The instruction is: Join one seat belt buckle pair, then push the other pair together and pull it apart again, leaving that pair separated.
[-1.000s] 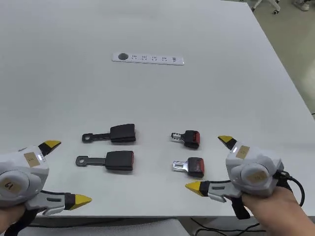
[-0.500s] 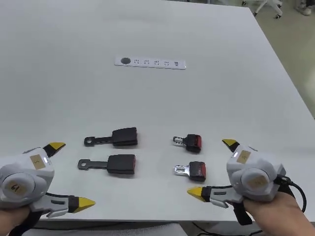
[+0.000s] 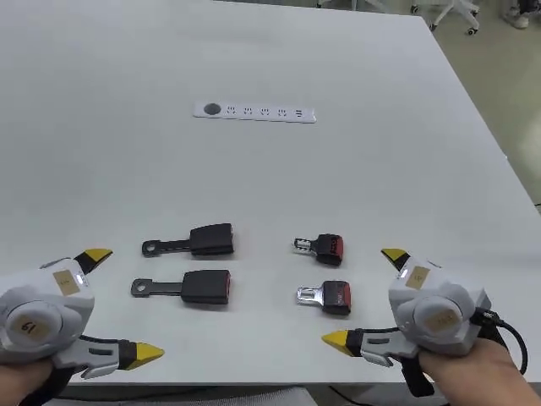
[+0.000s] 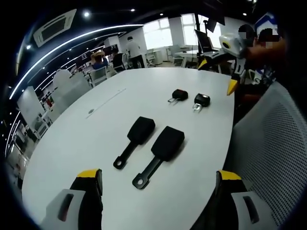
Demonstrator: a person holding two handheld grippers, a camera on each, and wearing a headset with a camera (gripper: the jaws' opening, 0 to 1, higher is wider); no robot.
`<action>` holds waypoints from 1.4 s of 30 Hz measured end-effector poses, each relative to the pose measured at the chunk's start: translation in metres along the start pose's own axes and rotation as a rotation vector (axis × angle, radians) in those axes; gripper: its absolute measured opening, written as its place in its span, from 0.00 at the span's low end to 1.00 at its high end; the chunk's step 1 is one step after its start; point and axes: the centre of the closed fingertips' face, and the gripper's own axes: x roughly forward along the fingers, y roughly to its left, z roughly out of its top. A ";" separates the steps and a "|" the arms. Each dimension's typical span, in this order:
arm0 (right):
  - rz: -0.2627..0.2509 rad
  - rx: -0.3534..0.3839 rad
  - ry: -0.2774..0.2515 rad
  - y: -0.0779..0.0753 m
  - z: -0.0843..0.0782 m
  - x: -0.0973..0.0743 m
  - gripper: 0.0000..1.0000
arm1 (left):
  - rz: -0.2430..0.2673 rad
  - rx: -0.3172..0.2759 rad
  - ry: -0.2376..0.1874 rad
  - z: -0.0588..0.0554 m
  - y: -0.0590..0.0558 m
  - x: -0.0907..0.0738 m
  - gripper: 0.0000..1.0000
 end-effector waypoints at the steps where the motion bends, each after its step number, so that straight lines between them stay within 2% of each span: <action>1: -0.003 0.001 0.003 -0.001 -0.001 -0.001 0.94 | 0.000 -0.001 -0.001 0.000 0.001 0.000 1.00; 4: 0.010 0.037 0.026 0.000 -0.004 -0.002 0.92 | 0.004 -0.008 -0.004 0.000 0.003 -0.001 1.00; 7: 0.009 0.030 0.047 0.000 -0.007 -0.001 0.87 | 0.009 -0.014 -0.004 -0.001 0.005 -0.001 1.00; 10: 0.015 0.074 0.043 0.000 -0.007 0.000 0.83 | 0.007 -0.020 -0.010 -0.001 0.005 0.000 1.00; 11: 0.021 0.097 0.075 0.001 -0.012 0.001 0.82 | 0.006 -0.021 -0.010 -0.002 0.004 0.000 1.00; 16: 0.006 0.064 0.055 -0.002 -0.008 0.000 0.82 | 0.008 -0.012 -0.010 -0.006 0.006 0.001 1.00; 24: -0.007 0.050 0.044 -0.005 -0.009 -0.003 0.87 | 0.018 -0.017 -0.005 -0.009 0.011 0.002 1.00; 30: -0.026 0.051 0.045 -0.008 -0.017 -0.006 0.96 | 0.013 -0.044 -0.013 -0.008 0.008 0.005 1.00; 34: -0.025 0.068 0.034 -0.014 -0.018 -0.009 1.00 | 0.005 -0.028 -0.008 -0.008 0.007 0.005 1.00; 39: -0.027 0.063 0.034 -0.017 -0.020 -0.013 1.00 | 0.012 -0.007 0.006 -0.009 0.010 0.003 1.00; 42: -0.022 0.054 0.035 -0.017 -0.024 -0.015 0.96 | 0.020 0.010 0.016 -0.008 0.014 0.000 0.98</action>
